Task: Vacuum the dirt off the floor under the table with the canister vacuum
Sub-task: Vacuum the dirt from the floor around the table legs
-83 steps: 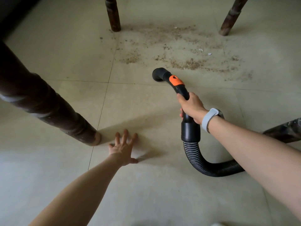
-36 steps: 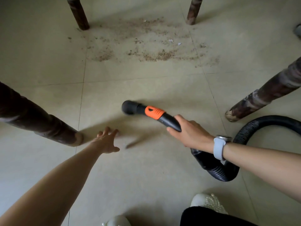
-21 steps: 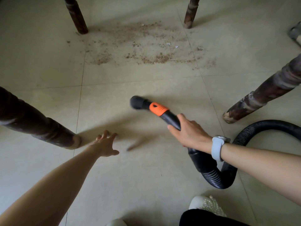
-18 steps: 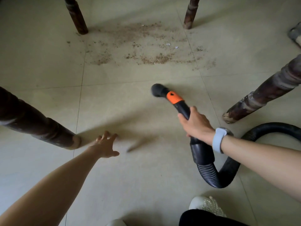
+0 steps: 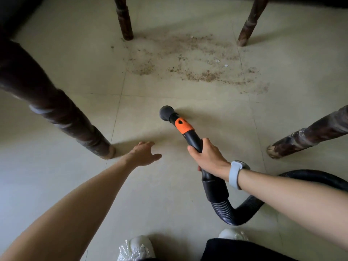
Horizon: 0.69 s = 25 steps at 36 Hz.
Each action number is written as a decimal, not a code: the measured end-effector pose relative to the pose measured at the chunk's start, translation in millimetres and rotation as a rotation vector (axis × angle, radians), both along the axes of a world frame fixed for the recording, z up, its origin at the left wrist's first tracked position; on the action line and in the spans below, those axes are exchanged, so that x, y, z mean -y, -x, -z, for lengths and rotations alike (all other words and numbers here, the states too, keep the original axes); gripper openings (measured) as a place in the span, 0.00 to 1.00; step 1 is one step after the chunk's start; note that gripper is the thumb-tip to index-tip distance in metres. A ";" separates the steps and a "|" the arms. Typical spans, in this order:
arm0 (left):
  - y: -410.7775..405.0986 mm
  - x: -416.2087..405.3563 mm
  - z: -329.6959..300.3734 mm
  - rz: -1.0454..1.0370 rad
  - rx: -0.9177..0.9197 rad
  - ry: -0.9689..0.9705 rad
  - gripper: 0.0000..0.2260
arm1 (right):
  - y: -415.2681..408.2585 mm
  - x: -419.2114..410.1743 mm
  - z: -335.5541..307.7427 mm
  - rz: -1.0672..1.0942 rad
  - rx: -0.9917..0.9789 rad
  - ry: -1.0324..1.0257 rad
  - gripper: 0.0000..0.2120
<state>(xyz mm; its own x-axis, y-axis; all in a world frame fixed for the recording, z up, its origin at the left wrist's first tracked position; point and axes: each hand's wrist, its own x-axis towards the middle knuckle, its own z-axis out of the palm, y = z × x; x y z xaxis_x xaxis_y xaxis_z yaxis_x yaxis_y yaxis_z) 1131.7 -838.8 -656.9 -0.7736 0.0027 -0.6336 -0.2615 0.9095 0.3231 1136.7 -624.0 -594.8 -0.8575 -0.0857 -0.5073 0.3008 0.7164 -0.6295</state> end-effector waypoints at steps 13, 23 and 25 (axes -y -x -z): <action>-70.8 -34.7 -182.2 -0.886 -0.159 -0.573 0.20 | -23.2 31.7 -145.4 -0.236 0.065 -0.133 0.17; -132.9 -69.4 -310.9 -1.170 -0.016 -0.748 0.24 | -89.6 21.4 -267.3 -0.244 0.140 -0.160 0.15; -142.0 -71.9 -333.8 -1.191 -0.004 -0.794 0.25 | -103.7 18.6 -289.1 -0.290 0.190 -0.178 0.16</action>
<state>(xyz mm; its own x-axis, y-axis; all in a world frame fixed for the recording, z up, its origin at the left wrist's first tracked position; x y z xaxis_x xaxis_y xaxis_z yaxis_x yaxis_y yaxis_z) 1273.7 -766.9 -323.1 -0.5683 -0.2916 -0.7694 -0.7245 -0.2659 0.6359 1240.4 -642.5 -305.6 -0.6996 -0.2072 -0.6839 0.1688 0.8821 -0.4399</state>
